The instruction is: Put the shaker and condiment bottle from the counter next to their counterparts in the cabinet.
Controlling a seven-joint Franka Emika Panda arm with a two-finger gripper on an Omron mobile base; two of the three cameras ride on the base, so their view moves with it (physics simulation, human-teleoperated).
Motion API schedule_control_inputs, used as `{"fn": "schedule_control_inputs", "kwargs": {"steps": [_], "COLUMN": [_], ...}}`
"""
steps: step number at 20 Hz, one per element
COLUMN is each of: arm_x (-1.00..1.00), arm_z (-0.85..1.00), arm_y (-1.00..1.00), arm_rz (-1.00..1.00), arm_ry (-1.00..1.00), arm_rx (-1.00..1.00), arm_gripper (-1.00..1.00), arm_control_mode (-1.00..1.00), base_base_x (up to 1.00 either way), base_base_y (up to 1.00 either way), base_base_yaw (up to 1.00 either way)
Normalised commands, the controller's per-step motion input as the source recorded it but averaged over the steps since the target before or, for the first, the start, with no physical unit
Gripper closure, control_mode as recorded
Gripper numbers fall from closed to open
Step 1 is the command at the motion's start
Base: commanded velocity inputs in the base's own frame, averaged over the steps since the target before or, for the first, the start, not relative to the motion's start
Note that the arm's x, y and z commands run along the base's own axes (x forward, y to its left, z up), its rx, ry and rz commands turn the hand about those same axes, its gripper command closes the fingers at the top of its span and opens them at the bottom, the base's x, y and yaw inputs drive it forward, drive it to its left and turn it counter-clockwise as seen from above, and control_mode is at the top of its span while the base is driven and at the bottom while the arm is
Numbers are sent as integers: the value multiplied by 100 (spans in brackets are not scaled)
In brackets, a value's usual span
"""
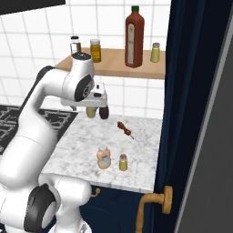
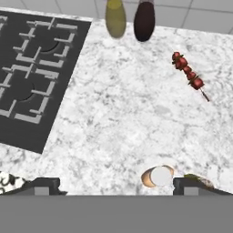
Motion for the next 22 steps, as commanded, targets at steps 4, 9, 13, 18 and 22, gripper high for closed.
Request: {"fn": "schedule_control_inputs", "kwargs": {"steps": [4, 9, 13, 18, 22], "arm_x": [0, 0, 0, 0, 0], "arm_z": [-13, -22, -22, -25, -28], "arm_y": [-25, -23, -27, -22, -17], "arm_rz": [20, 20, 23, 24, 24], "arm_ry": [-7, -7, -9, -6, -4], "arm_rx": [1, 0, 2, 1, 0], "arm_gripper": [-100, -100, -100, -100, -100], "arm_control_mode": [-100, -100, -100, -100, -100], "base_base_x": [0, 0, 0, 0, 0], "base_base_y": [0, 0, 0, 0, 0], "base_base_yaw": [0, 0, 0, 0, 0]}}
